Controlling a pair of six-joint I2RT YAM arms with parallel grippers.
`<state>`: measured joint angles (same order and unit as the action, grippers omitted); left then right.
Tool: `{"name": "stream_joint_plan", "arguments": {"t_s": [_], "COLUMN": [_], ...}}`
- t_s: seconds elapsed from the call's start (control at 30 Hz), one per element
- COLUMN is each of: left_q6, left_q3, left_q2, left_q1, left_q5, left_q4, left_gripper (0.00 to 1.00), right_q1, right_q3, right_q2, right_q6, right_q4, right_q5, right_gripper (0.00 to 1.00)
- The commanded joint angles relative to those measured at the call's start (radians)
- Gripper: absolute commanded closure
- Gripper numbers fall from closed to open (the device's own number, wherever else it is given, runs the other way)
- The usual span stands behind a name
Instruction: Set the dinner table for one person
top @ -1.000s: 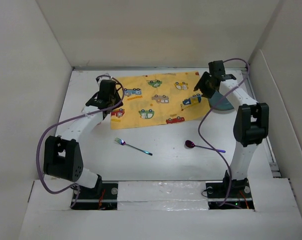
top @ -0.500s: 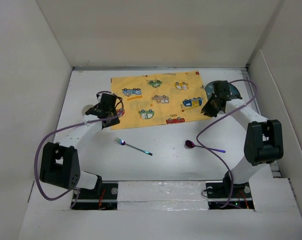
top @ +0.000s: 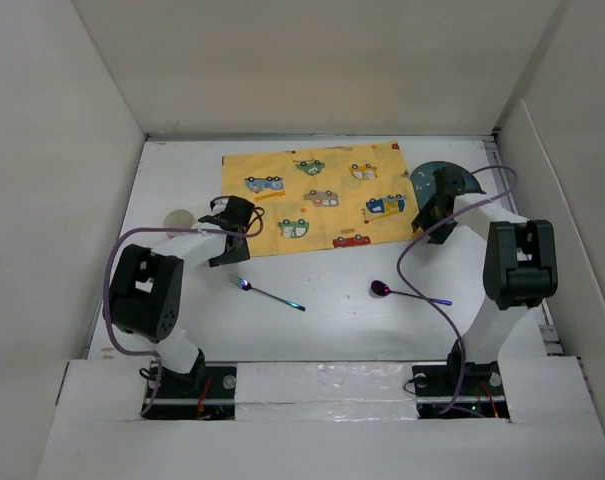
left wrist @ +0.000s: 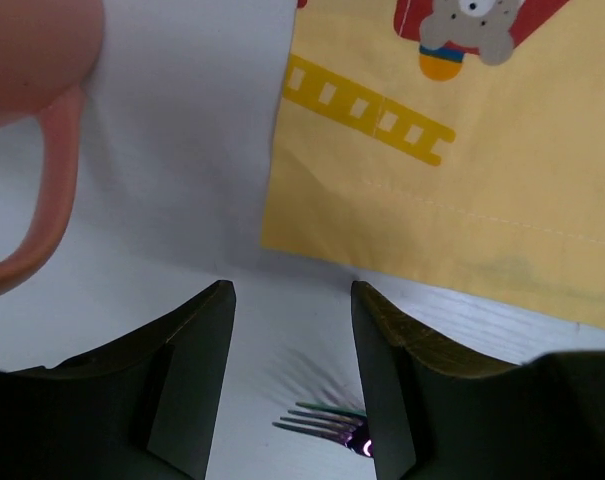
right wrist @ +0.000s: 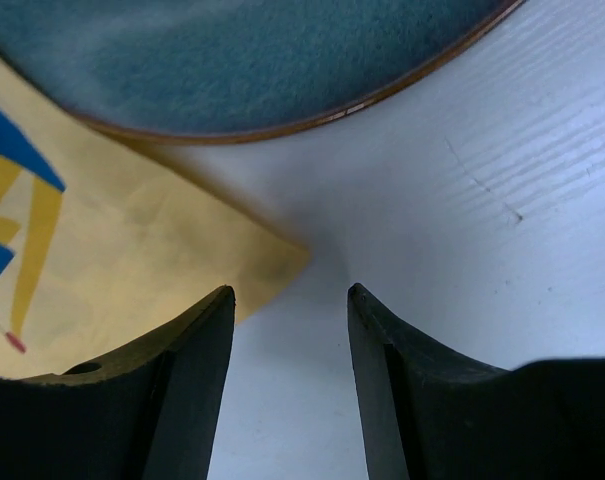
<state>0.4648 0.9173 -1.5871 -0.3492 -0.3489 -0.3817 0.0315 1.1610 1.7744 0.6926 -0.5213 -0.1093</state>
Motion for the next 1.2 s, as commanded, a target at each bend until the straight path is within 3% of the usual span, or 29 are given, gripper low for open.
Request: {"name": "stream_joint_plan", "arguments": {"t_s": [0.0,0.27,0.3,0.33,0.4,0.43,0.53,0.73,1.17], "left_q6": [0.026,0.015,0.012,0.011,0.009,0.006,-0.012,-0.035,-0.049], "left_q3": [0.035,0.037,0.037,0.038,0.037,0.037,0.034,0.057,0.063], "left_q2": [-0.027,-0.108,-0.125,-0.131,-0.142,-0.142,-0.137,-0.122,0.079], "left_q1": [0.003,0.003,0.003,0.003,0.003,0.003,0.003,0.003,0.047], "left_q5": [-0.055,-0.068,-0.064,-0.064,-0.061,-0.062,-0.068,-0.047,-0.007], "left_q4": [0.024,0.050,0.050,0.052,0.049,0.049,0.046,-0.002,-0.172], "left_gripper": [0.53,0.54,0.54,0.54,0.61,0.63,0.98,1.00,1.00], "right_q1": [-0.004,-0.004,-0.004,-0.004,-0.004,-0.004,-0.004,0.041,0.107], "right_q3": [0.066,0.114,0.121,0.129,0.140,0.141,0.132,0.071,-0.141], "right_q2": [0.058,0.100,0.106,0.111,0.123,0.125,0.120,0.060,-0.190], "right_q6": [-0.031,-0.045,-0.047,-0.047,-0.051,-0.056,-0.061,-0.059,-0.065], "right_q4": [-0.037,-0.068,-0.075,-0.085,-0.094,-0.097,-0.095,-0.075,-0.077], "right_q5": [-0.038,-0.038,-0.038,-0.036,-0.033,-0.027,-0.012,0.011,0.036], "right_gripper": [0.46,0.47,0.49,0.58,0.66,0.78,0.99,1.00,1.00]}}
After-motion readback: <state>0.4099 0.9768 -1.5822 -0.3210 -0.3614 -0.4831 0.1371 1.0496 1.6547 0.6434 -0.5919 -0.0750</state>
